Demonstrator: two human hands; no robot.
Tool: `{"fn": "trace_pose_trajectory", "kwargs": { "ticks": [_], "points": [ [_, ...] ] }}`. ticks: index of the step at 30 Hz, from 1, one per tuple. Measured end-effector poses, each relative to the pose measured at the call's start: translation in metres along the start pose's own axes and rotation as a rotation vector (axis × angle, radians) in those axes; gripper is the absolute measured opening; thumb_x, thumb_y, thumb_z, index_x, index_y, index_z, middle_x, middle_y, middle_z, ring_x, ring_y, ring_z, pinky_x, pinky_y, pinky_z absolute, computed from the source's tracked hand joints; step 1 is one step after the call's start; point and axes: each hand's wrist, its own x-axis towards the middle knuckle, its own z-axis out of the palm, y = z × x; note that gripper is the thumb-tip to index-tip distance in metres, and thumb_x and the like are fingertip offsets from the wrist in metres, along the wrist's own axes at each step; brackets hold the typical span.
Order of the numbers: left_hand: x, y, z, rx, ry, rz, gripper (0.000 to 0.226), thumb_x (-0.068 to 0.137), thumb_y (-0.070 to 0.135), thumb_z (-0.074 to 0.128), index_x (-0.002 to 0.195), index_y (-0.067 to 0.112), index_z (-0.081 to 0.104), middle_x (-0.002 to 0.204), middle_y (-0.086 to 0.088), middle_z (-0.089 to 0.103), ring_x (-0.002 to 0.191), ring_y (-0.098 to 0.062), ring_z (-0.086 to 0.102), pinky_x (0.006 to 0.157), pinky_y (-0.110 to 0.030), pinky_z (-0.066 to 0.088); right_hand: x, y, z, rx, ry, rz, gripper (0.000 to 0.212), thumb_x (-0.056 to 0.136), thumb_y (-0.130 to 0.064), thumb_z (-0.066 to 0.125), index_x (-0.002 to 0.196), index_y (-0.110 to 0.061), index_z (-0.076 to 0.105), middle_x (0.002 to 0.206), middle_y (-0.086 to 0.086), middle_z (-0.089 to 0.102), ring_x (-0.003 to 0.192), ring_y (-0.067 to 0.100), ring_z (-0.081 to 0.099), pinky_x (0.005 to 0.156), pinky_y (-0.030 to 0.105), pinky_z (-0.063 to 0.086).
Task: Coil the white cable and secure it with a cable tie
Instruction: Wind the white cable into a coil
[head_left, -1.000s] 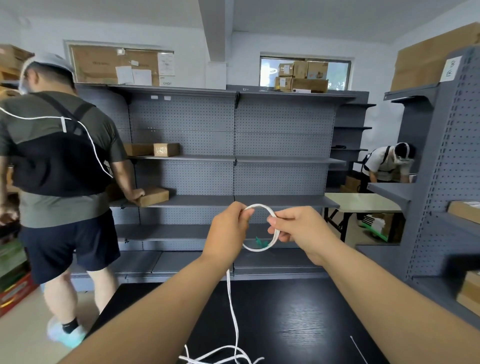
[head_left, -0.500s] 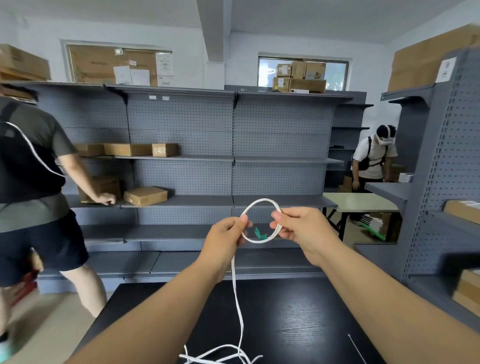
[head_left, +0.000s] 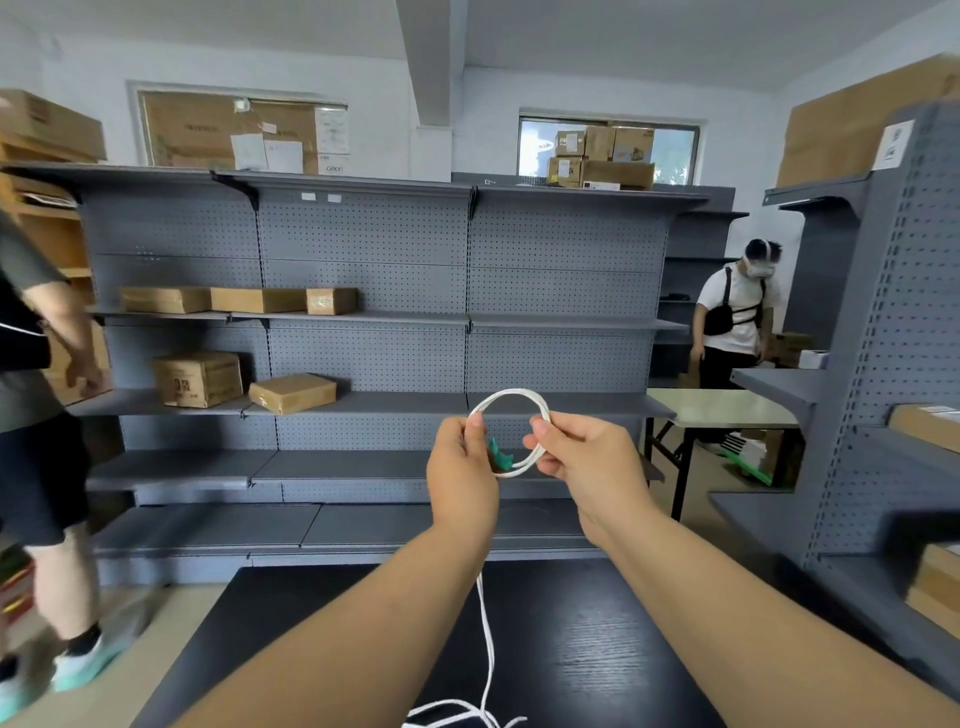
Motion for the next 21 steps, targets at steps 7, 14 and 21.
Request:
{"fn": "trace_pose_trajectory", "kwargs": {
  "ticks": [7, 14, 21],
  "points": [
    [0.000, 0.004, -0.003, -0.094, -0.044, -0.043, 0.027, 0.099, 0.030, 0.038, 0.083, 0.012, 0.051, 0.056, 0.000, 0.050, 0.046, -0.003, 0.053, 0.053, -0.019, 0.041, -0.003, 0.001, -0.003, 0.014, -0.060, 0.074, 0.007, 0.089, -0.009, 0.059, 0.089, -0.010, 0.067, 0.070, 0.002, 0.067, 0.071, 0.010, 0.063, 0.060, 0.016, 0.050],
    [0.004, 0.007, -0.016, 0.135, -0.083, 0.191, 0.029, 0.098, 0.031, 0.039, 0.083, 0.008, 0.047, 0.057, -0.004, 0.048, 0.054, -0.020, 0.047, 0.056, -0.033, 0.039, -0.005, -0.008, -0.012, -0.317, -0.213, 0.067, 0.008, 0.091, -0.015, 0.058, 0.085, -0.017, 0.063, 0.080, 0.000, 0.068, 0.062, 0.008, 0.054, 0.057, 0.017, 0.046],
    [0.010, 0.011, -0.027, 0.310, -0.280, 0.300, 0.031, 0.098, 0.034, 0.039, 0.080, 0.011, 0.052, 0.056, 0.000, 0.046, 0.057, -0.017, 0.044, 0.056, -0.024, 0.036, -0.005, -0.021, -0.016, -0.479, -0.209, -0.091, 0.008, 0.090, -0.013, 0.058, 0.087, -0.013, 0.065, 0.072, 0.002, 0.064, 0.057, 0.012, 0.051, 0.052, 0.015, 0.046]
  ]
}}
